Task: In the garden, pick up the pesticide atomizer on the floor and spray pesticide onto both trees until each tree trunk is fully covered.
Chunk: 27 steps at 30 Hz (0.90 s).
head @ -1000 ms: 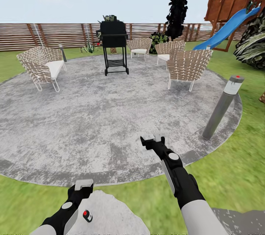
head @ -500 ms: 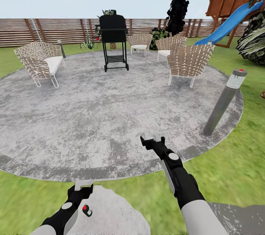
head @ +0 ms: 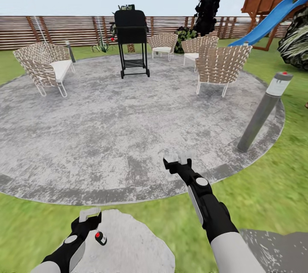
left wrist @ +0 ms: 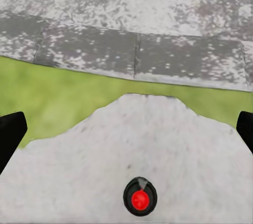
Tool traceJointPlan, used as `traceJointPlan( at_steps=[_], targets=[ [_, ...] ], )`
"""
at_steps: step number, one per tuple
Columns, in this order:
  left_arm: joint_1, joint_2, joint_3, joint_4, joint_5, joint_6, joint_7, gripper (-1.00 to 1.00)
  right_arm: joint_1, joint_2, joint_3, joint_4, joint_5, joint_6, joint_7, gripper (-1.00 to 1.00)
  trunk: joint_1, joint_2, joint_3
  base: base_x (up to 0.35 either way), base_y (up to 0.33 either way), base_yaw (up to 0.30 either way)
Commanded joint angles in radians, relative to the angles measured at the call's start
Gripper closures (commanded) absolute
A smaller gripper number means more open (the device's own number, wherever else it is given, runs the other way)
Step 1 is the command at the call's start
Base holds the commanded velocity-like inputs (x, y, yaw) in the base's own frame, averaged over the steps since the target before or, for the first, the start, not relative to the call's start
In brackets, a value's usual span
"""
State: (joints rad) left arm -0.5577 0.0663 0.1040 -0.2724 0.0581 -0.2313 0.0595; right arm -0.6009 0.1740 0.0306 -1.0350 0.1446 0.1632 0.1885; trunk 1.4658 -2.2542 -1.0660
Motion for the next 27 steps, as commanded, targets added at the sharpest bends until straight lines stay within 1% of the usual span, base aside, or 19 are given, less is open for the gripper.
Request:
traceJointPlan(
  at_steps=[1,22,27],
  targets=[
    [-0.001,0.000,-0.001,0.001,0.006,-0.003,0.000,-1.00,0.000,0.001,-0.001,-0.002,0.010,0.005,0.005,-1.00,0.004,-0.008,-0.006,0.000,0.000,0.045],
    [-0.001,-0.005,-0.007,0.001,-0.003,-0.004,0.000,-1.00,0.000,0.001,-0.002,-0.003,0.010,0.005,0.005,-1.00,0.084,-0.155,-0.105,0.000,0.000,0.083],
    [-0.001,-0.004,-0.007,0.002,-0.003,-0.004,0.000,-1.00,0.000,0.001,-0.002,-0.002,0.010,0.005,0.005,-1.00,0.103,-0.190,-0.129,0.000,0.000,0.032]
  ],
)
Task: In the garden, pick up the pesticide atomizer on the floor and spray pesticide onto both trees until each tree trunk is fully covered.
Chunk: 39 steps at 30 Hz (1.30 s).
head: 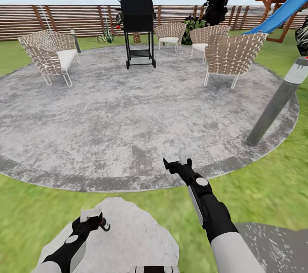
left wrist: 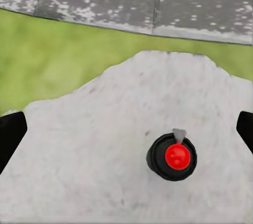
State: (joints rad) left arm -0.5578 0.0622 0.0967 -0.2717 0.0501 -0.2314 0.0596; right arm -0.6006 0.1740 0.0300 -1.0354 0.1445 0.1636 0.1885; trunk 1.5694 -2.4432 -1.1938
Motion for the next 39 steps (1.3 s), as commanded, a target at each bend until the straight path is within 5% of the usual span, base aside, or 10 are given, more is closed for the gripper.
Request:
traceJointPlan(
  at_steps=[1,13,39],
  targets=[
    [-0.001,0.000,0.000,0.001,0.005,-0.003,0.000,-1.00,0.000,0.001,-0.002,-0.002,0.010,0.005,0.005,-1.00,0.004,-0.008,-0.006,0.000,0.000,0.008],
    [-0.001,-0.001,0.000,0.002,0.005,-0.003,0.000,-1.00,0.000,0.001,-0.002,-0.002,0.010,0.004,0.005,-1.00,0.033,-0.058,-0.066,0.000,0.000,-0.003],
    [-0.001,-0.007,-0.001,-0.001,0.005,-0.006,-0.005,-1.00,0.001,0.001,-0.002,0.000,0.010,0.004,0.005,-1.00,0.033,-0.058,-0.076,0.040,-0.049,-0.018]
  ],
)
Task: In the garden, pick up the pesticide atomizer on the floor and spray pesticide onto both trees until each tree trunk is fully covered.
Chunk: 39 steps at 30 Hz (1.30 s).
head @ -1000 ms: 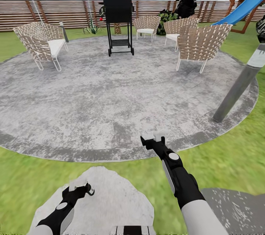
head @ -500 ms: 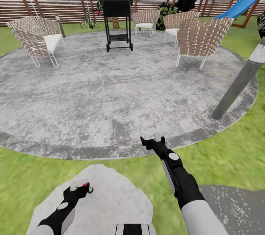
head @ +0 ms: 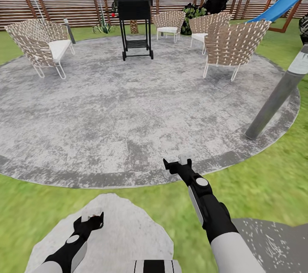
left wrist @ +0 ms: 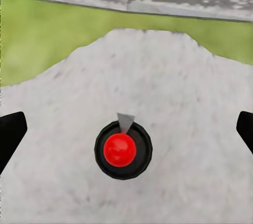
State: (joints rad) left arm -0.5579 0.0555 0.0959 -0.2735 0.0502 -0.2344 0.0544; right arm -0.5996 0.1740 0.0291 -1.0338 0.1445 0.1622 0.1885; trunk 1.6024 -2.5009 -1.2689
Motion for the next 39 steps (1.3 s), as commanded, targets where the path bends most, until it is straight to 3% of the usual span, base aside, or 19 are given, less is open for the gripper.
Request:
traceJointPlan(
  at_steps=[1,19,25,26,28,35,39],
  targets=[
    [0.000,0.001,0.000,0.001,0.006,-0.003,0.000,-1.00,0.000,0.001,-0.001,-0.002,0.010,0.005,0.005,-1.00,0.000,0.000,-0.001,0.002,-0.003,0.000],
    [0.000,0.009,-0.017,-0.007,0.002,-0.001,-0.007,-1.00,0.000,0.001,-0.001,0.001,0.010,0.005,0.005,-1.00,0.008,-0.004,-0.092,0.000,0.000,-0.001],
    [0.000,0.011,-0.025,-0.013,-0.001,-0.001,-0.008,-1.00,0.000,0.001,-0.002,0.001,0.010,0.005,0.005,-1.00,0.008,-0.004,-0.100,0.000,0.000,-0.034],
    [-0.004,0.011,-0.044,-0.015,-0.038,-0.003,-0.008,-1.00,0.000,0.001,-0.003,0.000,0.010,0.005,0.005,-1.00,0.008,-0.004,-0.100,0.000,0.000,-0.001],
    [-0.005,0.012,-0.046,-0.016,-0.048,-0.003,-0.008,-1.00,0.000,0.001,-0.003,0.000,0.010,0.005,0.005,-1.00,0.008,-0.004,-0.100,0.000,0.000,0.000],
    [-0.006,0.013,-0.047,-0.016,-0.054,-0.005,-0.007,-1.00,0.000,0.001,-0.003,0.000,0.010,0.005,0.005,-1.00,0.008,-0.004,-0.101,0.000,0.000,0.000],
    [-0.007,0.013,-0.046,-0.016,-0.055,-0.010,-0.007,-1.00,0.000,0.001,-0.003,0.000,0.010,0.005,0.005,-1.00,0.010,-0.005,-0.119,0.000,0.000,0.000]
  ],
)
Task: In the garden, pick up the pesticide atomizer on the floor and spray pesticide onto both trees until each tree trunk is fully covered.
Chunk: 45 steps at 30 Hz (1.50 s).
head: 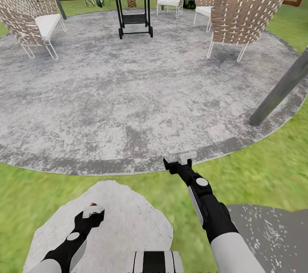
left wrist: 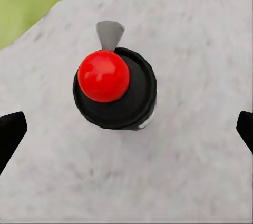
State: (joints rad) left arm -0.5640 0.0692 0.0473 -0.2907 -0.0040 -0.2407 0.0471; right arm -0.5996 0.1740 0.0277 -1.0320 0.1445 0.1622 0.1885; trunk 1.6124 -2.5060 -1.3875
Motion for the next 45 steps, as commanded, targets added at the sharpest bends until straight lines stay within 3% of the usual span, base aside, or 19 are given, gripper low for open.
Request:
traceJointPlan(
  at_steps=[1,19,29,45],
  targets=[
    [0.000,0.000,0.003,0.001,-0.001,-0.007,0.000,-1.00,0.000,0.001,-0.001,-0.002,0.010,0.005,0.005,-1.00,0.000,-0.001,-0.006,0.000,0.000,0.000],
    [0.004,0.000,0.003,0.001,-0.001,-0.013,0.001,-1.00,0.000,0.001,-0.001,-0.002,0.010,0.005,0.005,-1.00,0.002,-0.002,-0.040,0.000,0.000,0.000],
    [0.006,0.000,0.003,0.002,-0.001,-0.083,0.002,-1.00,0.000,0.001,-0.002,-0.002,0.010,0.005,0.005,-1.00,0.002,-0.002,-0.042,0.000,0.000,0.000],
    [0.006,-0.001,0.006,0.002,-0.001,-0.089,0.004,-1.00,0.001,0.001,-0.002,-0.002,0.010,0.005,0.005,-1.00,0.002,-0.002,-0.042,0.044,0.025,0.000]
  ],
)
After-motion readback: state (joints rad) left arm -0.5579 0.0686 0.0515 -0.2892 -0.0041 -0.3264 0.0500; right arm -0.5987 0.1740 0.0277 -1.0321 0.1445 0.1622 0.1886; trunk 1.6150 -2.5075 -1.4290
